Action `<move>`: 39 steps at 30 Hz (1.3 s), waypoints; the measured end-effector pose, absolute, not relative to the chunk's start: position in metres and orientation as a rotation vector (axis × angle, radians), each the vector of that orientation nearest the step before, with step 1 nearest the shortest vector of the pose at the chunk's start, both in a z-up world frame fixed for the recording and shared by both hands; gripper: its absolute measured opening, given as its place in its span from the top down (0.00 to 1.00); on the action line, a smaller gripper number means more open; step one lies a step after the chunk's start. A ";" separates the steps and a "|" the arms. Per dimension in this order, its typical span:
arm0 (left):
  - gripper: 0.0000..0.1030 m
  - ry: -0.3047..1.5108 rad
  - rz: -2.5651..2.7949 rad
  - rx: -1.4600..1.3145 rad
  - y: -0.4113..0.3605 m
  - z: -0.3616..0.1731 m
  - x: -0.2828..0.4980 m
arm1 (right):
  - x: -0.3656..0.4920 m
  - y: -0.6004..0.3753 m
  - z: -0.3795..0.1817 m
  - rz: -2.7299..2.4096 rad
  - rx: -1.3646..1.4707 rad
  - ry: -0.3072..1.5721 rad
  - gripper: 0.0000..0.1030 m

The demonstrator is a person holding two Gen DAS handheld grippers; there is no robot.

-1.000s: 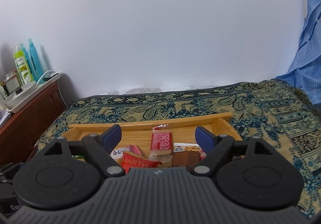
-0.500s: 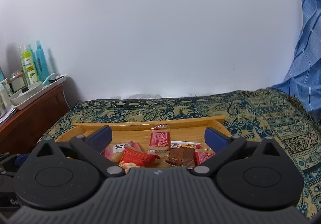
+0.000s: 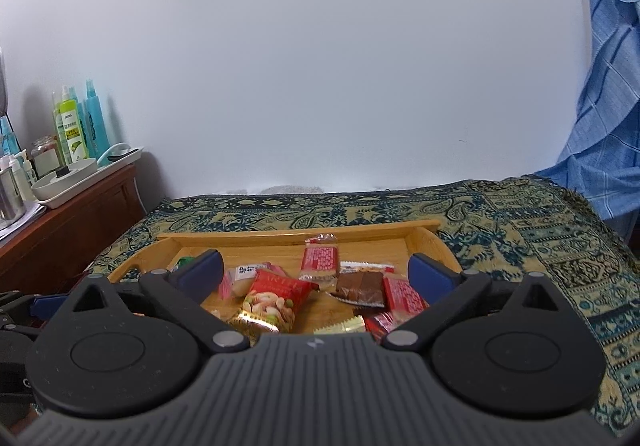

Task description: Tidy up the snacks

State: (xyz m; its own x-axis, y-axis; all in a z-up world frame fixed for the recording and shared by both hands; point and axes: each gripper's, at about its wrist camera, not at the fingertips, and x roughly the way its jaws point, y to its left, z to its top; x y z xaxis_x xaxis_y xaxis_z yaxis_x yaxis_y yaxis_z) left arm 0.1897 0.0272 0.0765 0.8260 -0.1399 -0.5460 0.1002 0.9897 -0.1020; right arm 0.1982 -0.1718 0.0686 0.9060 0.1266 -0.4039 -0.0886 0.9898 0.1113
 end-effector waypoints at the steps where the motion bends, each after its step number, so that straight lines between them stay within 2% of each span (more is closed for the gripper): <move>1: 0.03 0.583 -0.126 -0.068 0.027 0.076 0.187 | 0.195 -0.173 0.068 0.109 0.097 0.420 0.00; 16: 0.02 0.530 -0.143 -0.022 0.016 0.092 0.141 | 0.144 -0.187 0.063 0.061 0.128 0.366 0.00; 39: 0.02 0.506 -0.150 -0.017 0.013 0.135 0.039 | 0.049 -0.193 0.095 0.070 0.131 0.271 0.00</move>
State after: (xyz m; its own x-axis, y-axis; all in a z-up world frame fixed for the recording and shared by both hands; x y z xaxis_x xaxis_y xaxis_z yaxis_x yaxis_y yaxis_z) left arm 0.0393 0.0134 0.1350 0.8639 -0.1473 -0.4817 0.1387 0.9889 -0.0537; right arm 0.0491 -0.1926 0.0954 0.9611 0.0869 -0.2620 -0.0517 0.9890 0.1385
